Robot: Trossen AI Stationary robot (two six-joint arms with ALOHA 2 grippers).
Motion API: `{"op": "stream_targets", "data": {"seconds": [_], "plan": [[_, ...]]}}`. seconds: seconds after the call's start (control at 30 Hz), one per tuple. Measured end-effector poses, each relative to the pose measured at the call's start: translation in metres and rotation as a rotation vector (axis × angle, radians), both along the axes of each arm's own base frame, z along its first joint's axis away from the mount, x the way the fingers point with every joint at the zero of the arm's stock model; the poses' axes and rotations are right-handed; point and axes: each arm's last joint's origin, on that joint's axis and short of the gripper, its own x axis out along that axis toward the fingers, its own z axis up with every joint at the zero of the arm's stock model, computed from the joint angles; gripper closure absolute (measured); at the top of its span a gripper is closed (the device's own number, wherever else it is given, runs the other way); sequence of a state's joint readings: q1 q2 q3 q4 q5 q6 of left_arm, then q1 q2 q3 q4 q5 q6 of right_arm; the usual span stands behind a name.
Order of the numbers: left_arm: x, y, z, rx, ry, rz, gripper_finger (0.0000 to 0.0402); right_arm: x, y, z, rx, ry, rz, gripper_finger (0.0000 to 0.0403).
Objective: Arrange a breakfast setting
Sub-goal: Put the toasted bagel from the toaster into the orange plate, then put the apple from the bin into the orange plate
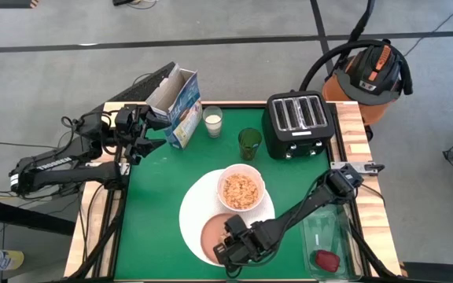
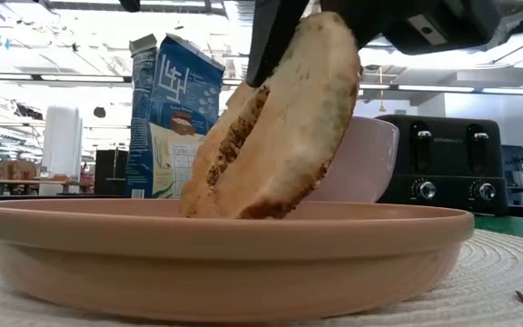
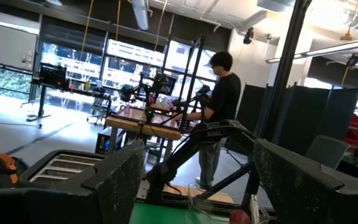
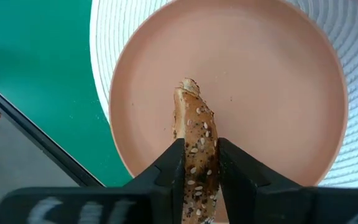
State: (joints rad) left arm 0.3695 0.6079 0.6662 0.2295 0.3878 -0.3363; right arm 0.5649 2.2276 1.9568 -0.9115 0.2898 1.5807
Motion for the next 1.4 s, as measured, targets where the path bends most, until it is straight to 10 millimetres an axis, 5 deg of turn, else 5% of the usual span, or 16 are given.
{"op": "stream_targets", "data": {"seconds": [0.63,0.87,1.03,1.2,1.4], "plan": [[-0.001,-0.001,0.0,0.07,0.004,-0.009,0.0113,0.0,-0.012,0.006,0.027,0.05,0.018,0.0194],[-0.021,-0.006,0.006,0.068,-0.048,0.091,0.0113,-0.011,-0.025,0.056,-0.016,-0.063,0.111,0.0201],[-0.036,-0.011,-0.015,-0.005,0.153,0.099,0.0113,-0.024,-0.05,0.098,-0.178,-0.16,0.154,0.0204],[-0.053,-0.016,-0.032,-0.043,0.305,0.162,0.0113,-0.047,-0.078,0.137,-0.28,-0.182,0.164,0.0204],[-0.071,-0.021,-0.035,-0.021,0.293,0.235,0.0113,-0.079,-0.112,0.175,-0.372,-0.183,0.142,0.0204]]}}
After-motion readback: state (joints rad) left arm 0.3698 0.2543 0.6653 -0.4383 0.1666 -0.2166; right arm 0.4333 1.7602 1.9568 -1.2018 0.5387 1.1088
